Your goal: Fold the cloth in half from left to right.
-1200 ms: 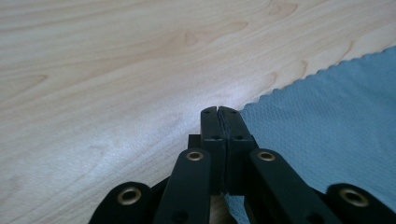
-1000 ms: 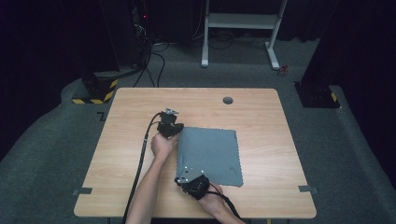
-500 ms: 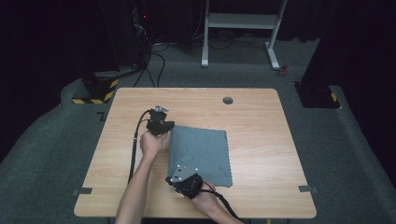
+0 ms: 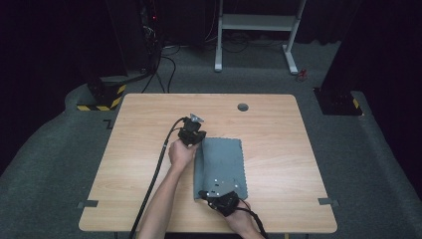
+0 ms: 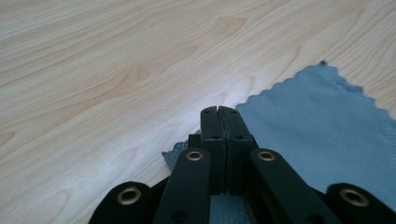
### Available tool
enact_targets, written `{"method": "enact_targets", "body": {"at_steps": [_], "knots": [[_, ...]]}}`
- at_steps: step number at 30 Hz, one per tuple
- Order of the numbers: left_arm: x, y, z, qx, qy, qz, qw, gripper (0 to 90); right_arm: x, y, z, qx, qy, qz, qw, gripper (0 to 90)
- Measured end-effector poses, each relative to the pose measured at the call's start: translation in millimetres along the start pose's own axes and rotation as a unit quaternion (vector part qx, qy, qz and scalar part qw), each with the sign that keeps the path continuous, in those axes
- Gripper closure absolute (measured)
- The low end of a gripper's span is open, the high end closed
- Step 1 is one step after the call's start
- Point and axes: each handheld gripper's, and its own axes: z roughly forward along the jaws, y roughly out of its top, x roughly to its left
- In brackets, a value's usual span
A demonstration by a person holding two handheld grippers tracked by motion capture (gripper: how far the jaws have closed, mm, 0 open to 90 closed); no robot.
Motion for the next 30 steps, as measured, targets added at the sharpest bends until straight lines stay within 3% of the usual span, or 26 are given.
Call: {"method": "enact_targets", "body": {"at_steps": [3, 7, 19, 30], "knots": [[-5.1, 2.5, 3.8, 0.0, -0.004, 0.0, 1.0, 89.2, -4.9, -8.1, -7.3, -0.003, -0.004, 0.011, 0.9999, 90.0], [-8.5, 4.3, 8.4, -0.005, -0.022, -0.015, 0.9996, 89.2, -7.0, -15.7, -15.1, -0.001, -0.013, 0.016, 0.9998, 90.0], [-34.7, 19.3, 24.6, 0.01, -0.022, 0.01, 0.9997, 89.2, -13.2, -32.1, -35.6, -0.008, -0.038, 0.028, 0.9989, 90.0], [-47.1, 25.0, 33.8, 0.009, -0.02, 0.003, 0.9997, 89.2, -19.0, -47.3, -48.8, -0.002, -0.063, 0.04, 0.9972, 90.0]]}}
